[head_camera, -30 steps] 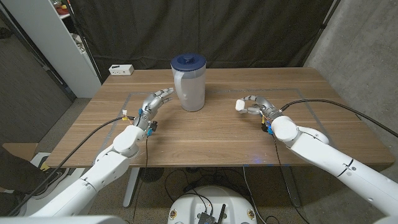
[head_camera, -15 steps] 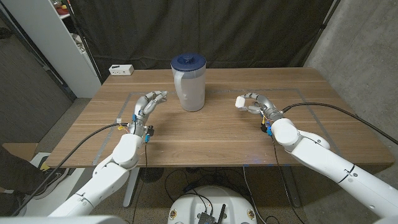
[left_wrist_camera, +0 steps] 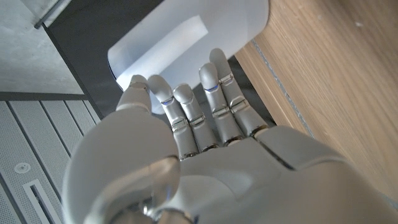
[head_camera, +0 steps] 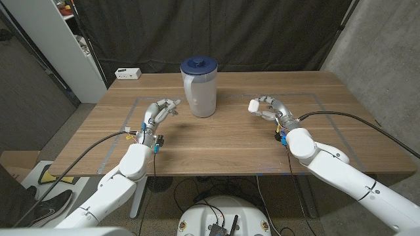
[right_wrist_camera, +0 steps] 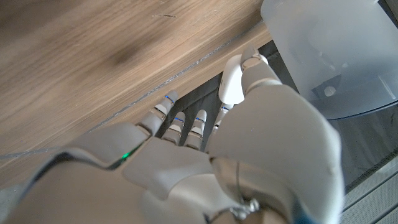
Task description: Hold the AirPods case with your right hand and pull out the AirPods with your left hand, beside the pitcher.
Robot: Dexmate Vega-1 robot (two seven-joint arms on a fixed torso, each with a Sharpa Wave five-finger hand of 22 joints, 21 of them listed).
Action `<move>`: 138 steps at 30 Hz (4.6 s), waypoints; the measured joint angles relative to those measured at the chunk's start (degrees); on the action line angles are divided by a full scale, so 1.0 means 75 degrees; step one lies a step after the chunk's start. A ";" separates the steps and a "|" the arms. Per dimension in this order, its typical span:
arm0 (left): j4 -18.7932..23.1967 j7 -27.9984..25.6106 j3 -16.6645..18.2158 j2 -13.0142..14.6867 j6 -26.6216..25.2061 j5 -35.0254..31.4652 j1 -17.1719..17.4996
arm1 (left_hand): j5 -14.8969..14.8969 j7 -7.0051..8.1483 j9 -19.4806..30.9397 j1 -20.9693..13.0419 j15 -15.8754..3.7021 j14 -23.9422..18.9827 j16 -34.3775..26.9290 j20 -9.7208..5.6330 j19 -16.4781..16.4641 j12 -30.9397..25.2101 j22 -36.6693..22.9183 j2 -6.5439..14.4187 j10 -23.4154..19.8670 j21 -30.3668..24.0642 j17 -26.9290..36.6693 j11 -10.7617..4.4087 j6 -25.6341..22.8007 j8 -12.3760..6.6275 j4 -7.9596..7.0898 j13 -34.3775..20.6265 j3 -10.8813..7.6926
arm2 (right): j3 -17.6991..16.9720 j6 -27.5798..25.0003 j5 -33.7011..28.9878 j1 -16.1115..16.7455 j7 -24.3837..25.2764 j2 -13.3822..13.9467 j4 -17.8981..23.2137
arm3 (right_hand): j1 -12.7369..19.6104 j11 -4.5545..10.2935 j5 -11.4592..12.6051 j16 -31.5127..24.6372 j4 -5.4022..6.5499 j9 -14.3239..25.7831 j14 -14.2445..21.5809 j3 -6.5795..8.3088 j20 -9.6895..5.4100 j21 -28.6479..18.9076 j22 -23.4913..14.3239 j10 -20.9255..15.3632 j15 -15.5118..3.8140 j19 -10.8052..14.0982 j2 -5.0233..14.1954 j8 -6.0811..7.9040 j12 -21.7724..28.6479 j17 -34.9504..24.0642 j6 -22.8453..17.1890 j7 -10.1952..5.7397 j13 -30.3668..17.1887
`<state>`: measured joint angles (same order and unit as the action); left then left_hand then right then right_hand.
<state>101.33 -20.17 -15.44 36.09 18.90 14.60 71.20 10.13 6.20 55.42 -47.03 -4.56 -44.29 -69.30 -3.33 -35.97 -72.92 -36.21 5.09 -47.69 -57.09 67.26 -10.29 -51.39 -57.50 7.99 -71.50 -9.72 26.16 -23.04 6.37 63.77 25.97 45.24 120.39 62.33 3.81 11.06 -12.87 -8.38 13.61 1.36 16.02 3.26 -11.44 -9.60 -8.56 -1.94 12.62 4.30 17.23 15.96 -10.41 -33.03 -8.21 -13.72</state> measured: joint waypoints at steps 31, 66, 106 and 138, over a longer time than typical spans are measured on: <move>-0.0842 0.2366 -0.1667 -0.0359 -0.0802 0.0909 -0.2020 | 0.0038 -0.0230 -0.0878 0.0209 -0.0021 -0.0029 -0.1392 0.0033 0.0294 -0.2251 0.0647 0.0077 0.0303 -0.1916 0.0376 0.0047 -0.0365 -0.0524 -0.0058 0.0058 -0.0713 | -0.1261 0.1113 0.0288 0.1099 0.0125 0.0310 0.0028 | 0.0060 0.0000 0.0004 0.0059 -0.0012 0.0003 0.0000 -0.0011 0.0001 0.0060 -0.0001 0.0001 0.0000 -0.0001 0.0001 0.0043 -0.0050 -0.0001 0.0010 0.0001 0.0002; -0.1721 0.3746 -0.3132 -0.1389 -0.1458 0.1015 -0.3700 | 0.0000 -0.0709 -0.5001 0.1304 0.0254 0.2491 0.5443 0.0705 0.2985 0.4334 0.3550 -0.0538 0.3304 -0.0493 -0.6493 0.0769 0.2385 0.3146 0.0051 0.5653 -0.2039 | -0.2611 0.2748 0.0526 0.2199 -0.0366 0.0572 -0.0605 | 0.0039 -0.0033 -0.0017 0.0112 0.0009 0.0022 0.0033 -0.0103 0.0001 0.0060 -0.0002 -0.0033 -0.0033 -0.0002 0.0046 0.0104 -0.0124 -0.0019 0.0104 -0.0368 -0.0037; -0.1486 0.2589 -0.3970 -0.2447 -0.3002 0.0053 -0.4603 | 0.0000 -0.1105 -0.5368 0.1372 0.0552 0.3704 0.6387 0.1209 0.3859 0.5684 0.3564 -0.0810 0.4385 0.0836 -0.7372 0.1315 0.3132 0.3912 0.0085 0.6454 -0.2022 | -0.2392 0.2390 -0.1170 0.2167 0.0105 0.0409 -0.0460 | 0.0042 -0.0139 -0.0035 0.0111 -0.0019 0.0579 0.0353 -0.0190 0.0037 0.0060 -0.0002 0.0024 -0.0028 0.0236 0.0039 -0.0077 -0.0266 0.0002 0.0184 0.0128 -0.0071; -0.1584 0.2193 -0.4242 -0.2713 -0.3705 -0.0199 -0.4901 | 0.0000 -0.1479 -0.5310 0.0579 0.0401 0.3499 0.6208 0.1209 0.3561 0.5827 0.3527 -0.0238 0.4130 0.1169 -0.7371 0.1292 0.1744 0.3558 0.0200 0.6632 -0.2121 | -0.1992 0.2282 -0.1902 0.1830 0.0065 0.0378 -0.0330 | 0.0114 -0.0098 0.0005 0.0111 -0.0021 0.0577 0.0395 -0.0189 -0.0055 0.0060 -0.0002 -0.0017 0.0014 0.0270 -0.0032 -0.0111 -0.0266 0.0000 0.0190 0.0129 -0.0107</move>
<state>89.45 -3.73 -47.25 15.75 -8.89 13.11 34.44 10.13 -4.89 15.59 -42.69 -1.55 -18.04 -22.74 5.74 -9.25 -29.22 -9.76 3.31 -16.72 -48.32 11.98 -0.59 -38.31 -30.82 9.49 -21.77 -25.63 11.21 -5.92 -7.90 77.49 26.46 48.07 117.92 63.18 3.07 11.10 -12.04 -8.53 17.94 4.32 14.61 2.85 -10.99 -9.62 -8.69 -1.84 14.64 4.05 16.40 13.97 -10.41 -31.61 -7.23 -14.52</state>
